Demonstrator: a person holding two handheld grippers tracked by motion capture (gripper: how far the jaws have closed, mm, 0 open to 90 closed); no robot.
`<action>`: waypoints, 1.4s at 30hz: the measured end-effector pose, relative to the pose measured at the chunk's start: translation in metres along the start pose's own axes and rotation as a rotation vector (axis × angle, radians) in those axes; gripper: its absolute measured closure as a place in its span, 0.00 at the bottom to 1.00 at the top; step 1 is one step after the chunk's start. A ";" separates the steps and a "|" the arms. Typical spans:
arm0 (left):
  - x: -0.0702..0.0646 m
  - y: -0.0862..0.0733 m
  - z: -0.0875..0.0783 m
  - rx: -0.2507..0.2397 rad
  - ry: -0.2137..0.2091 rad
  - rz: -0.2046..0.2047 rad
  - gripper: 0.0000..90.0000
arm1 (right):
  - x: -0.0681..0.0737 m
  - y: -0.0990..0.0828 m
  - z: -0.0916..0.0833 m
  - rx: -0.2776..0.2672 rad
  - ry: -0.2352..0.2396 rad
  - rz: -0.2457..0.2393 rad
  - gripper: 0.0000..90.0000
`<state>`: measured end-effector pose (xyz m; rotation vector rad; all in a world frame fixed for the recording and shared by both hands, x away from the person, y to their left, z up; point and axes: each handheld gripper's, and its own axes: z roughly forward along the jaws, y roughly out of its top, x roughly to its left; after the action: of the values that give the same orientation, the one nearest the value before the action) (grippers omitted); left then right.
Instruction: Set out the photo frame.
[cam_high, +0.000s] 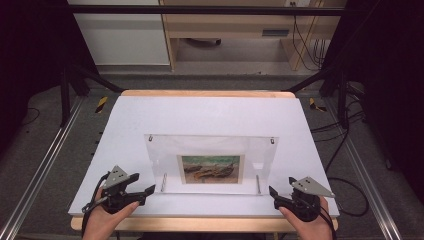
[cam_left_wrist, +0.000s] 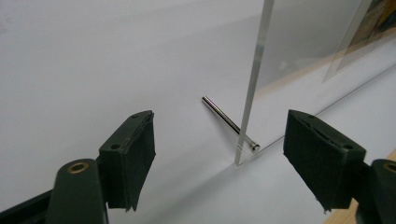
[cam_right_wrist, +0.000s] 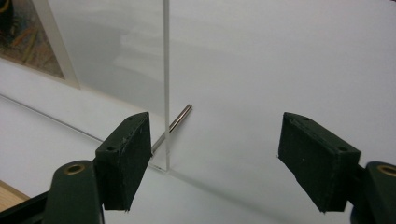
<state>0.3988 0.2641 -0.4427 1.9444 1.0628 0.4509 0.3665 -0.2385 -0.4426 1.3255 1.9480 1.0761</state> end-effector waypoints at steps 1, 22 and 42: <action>0.001 0.000 -0.001 -0.001 0.003 0.005 0.27 | -0.001 0.000 -0.001 0.004 -0.004 0.009 0.28; 0.022 0.000 -0.013 -0.002 0.154 0.029 0.24 | -0.017 0.000 -0.005 0.030 -0.142 0.021 0.17; 0.054 0.004 0.005 0.017 0.229 0.002 0.19 | -0.032 0.011 0.026 0.096 -0.167 0.028 0.16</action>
<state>0.4355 0.3042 -0.4466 1.9418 1.2123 0.6805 0.4040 -0.2581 -0.4466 1.4486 1.8824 0.8649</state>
